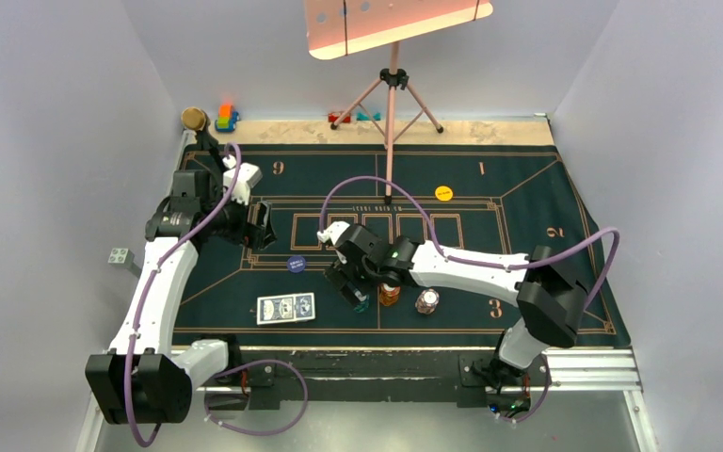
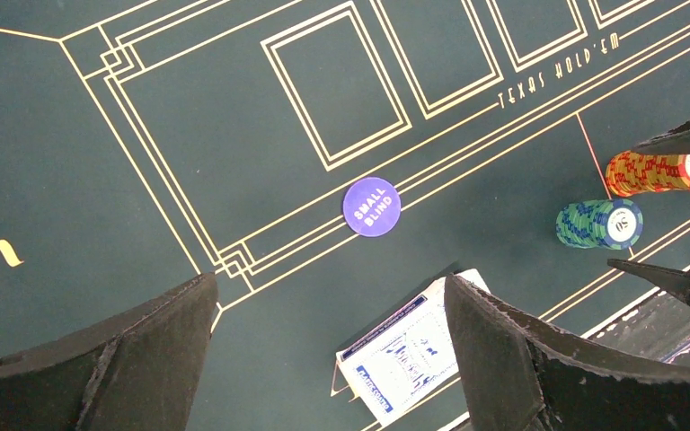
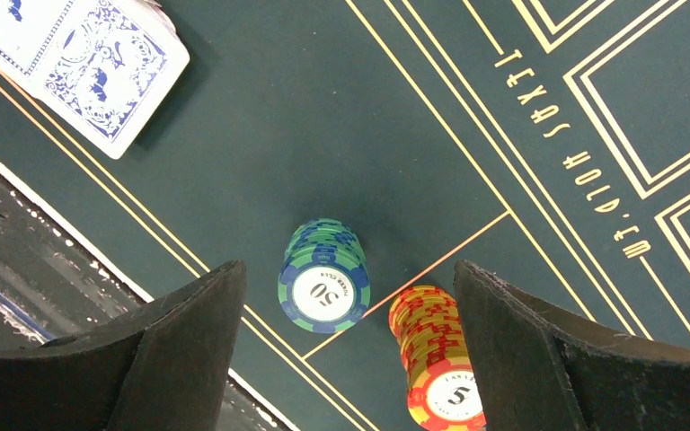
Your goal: Distribute texas hold em gaming equipment
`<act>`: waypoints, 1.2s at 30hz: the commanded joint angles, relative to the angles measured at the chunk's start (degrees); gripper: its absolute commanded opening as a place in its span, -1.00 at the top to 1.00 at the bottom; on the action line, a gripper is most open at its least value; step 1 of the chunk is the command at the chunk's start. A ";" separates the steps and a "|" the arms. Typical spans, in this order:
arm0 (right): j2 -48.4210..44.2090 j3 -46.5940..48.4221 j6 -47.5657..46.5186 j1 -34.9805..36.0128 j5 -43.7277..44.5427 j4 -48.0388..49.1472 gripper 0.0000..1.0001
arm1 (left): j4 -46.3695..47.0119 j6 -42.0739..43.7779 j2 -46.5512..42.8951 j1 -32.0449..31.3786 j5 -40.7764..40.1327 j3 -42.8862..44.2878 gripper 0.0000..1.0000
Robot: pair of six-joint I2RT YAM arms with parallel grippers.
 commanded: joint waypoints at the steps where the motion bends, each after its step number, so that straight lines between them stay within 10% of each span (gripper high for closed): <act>1: 0.69 -0.09 -1.53 0.55 -0.90 2.45 -0.74 | 1.57 -0.13 -0.73 0.35 0.96 -0.14 -0.99; 25: 3.95 -3.88 0.51 1.12 -0.21 6.17 0.01 | 1.98 -0.01 -1.54 0.35 0.08 -0.40 -0.99; 36: 3.61 -4.02 1.06 1.11 -0.91 4.70 -0.30 | 1.95 0.17 -2.08 0.35 -0.23 -0.49 -0.99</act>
